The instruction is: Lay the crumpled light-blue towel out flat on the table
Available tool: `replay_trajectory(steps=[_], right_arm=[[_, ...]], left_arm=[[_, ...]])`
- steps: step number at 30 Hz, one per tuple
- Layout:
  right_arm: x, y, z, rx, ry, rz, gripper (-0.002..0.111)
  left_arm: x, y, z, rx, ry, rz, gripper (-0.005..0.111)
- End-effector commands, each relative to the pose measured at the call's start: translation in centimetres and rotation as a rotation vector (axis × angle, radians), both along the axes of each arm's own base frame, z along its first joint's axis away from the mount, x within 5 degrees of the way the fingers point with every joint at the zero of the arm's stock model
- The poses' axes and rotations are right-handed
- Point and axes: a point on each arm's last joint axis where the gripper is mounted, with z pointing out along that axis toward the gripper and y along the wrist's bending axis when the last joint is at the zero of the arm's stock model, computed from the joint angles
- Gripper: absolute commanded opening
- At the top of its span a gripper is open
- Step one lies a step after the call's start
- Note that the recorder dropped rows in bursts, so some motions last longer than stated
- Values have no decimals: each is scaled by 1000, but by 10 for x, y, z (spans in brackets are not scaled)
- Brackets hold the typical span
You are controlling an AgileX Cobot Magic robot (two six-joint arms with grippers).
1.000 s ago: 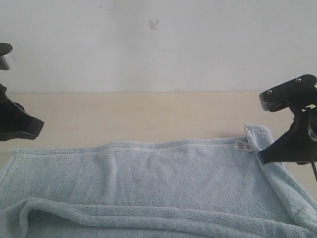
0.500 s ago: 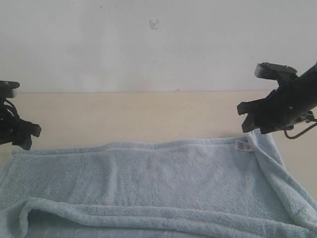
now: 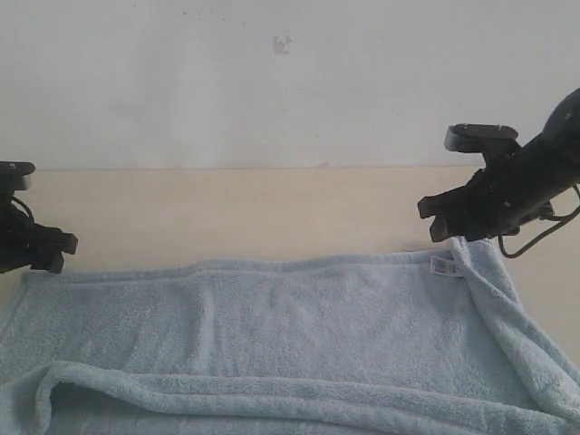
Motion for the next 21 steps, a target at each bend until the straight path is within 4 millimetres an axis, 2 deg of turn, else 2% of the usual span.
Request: replay_trajectory(steps=[1, 8, 10, 19, 21], right_arm=[[2, -1, -8, -10, 15, 6, 50], [3, -1, -35, -14, 84, 9, 50], [3, -1, -38, -16, 89, 13, 50], [2, 0, -38, -16, 96, 18, 49], [2, -1, -38, -21, 97, 23, 42]], left_arm=[[2, 1, -10, -9, 11, 2, 69], [1, 1, -14, -8, 25, 0, 67], [1, 1, -14, -8, 25, 0, 63], [0, 1, -15, 1, 48, -19, 22], [-1, 1, -15, 1, 54, -18, 14]])
